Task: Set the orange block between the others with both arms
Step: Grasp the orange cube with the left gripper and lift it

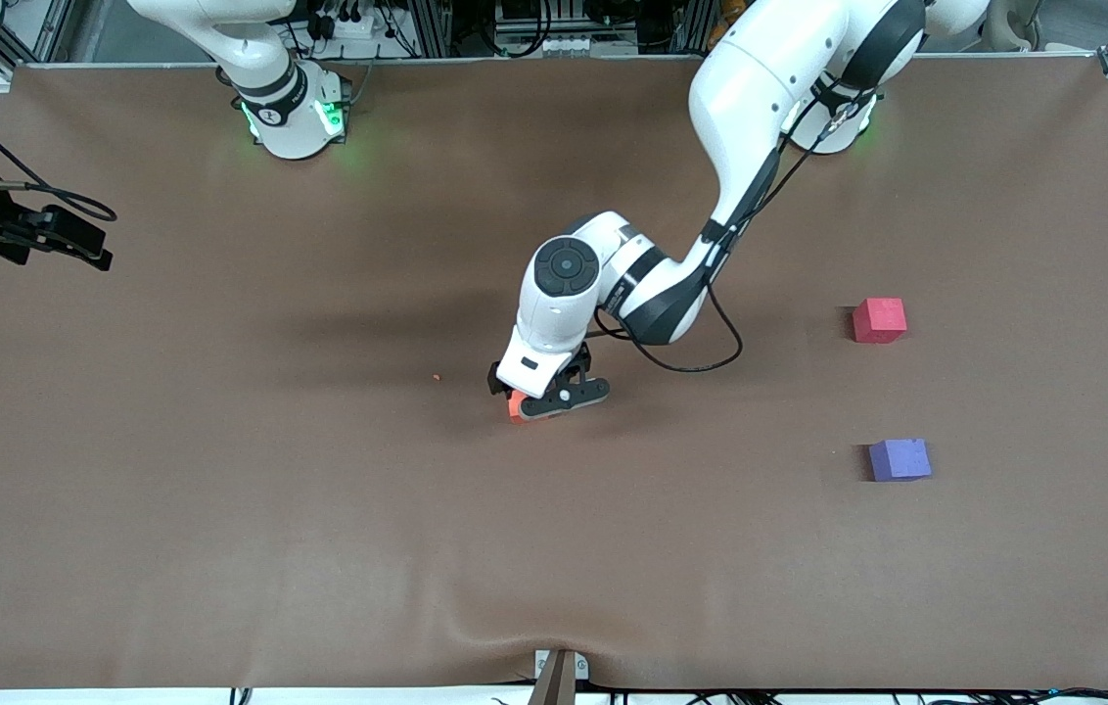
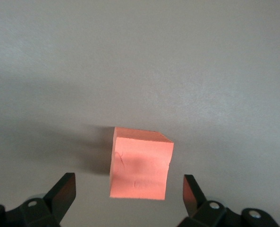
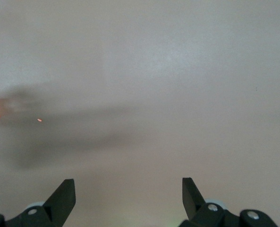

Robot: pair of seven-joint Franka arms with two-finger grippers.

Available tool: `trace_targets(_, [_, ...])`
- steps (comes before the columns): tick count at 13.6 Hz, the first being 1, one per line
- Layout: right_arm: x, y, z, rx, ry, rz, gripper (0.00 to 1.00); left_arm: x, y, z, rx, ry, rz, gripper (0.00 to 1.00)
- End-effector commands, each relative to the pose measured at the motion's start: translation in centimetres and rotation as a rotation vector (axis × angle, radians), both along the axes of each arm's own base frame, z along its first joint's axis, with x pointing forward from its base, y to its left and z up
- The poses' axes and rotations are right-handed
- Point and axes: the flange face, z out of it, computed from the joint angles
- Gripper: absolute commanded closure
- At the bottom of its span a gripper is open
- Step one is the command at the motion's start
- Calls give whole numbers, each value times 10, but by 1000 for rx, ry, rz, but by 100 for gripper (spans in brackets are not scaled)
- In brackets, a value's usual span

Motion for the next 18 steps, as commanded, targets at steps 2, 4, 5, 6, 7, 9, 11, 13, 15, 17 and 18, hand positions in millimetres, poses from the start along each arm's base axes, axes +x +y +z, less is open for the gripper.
trace_targets(2, [1, -17, 1, 4, -5, -25, 0, 2, -6, -14, -18, 3, -2, 0])
trace_targets(4, [5, -18, -4, -4, -6, -27, 0, 1, -7, -18, -30, 18, 8, 0])
trace_targets(5, [6, -23, -4, -4, -12, -34, 0, 1, -8, -17, -47, 17, 14, 0])
trace_targets(6, [6, -25, -4, -4, -12, -39, 0, 2, -8, -18, -58, 15, 21, 0])
trace_targets(7, [7, -24, -5, -3, -14, -37, 0, 3, -9, -17, -70, 5, 24, 0])
trace_targets(9, [12, -20, -11, -3, -12, -30, 0, -1, -14, -28, -74, 5, 17, 0])
trace_targets(11, [15, -21, -12, -3, -24, -30, 0, -3, -15, -34, -74, 7, 16, 0])
trace_targets(13, [22, -18, -26, -3, -5, -25, 0, -3, -14, -40, -74, 7, 15, 0])
trace_targets(15, [27, -14, -29, 0, -15, -16, 0, -2, -14, -43, -78, 2, 17, 0])
trace_targets(17, [35, -7, -43, 1, -8, -4, 0, -2, -14, -45, -77, 3, 15, 0])
trace_targets(18, [38, -4, -49, 1, -8, 1, 0, -2, -13, -49, -76, 6, 15, 5])
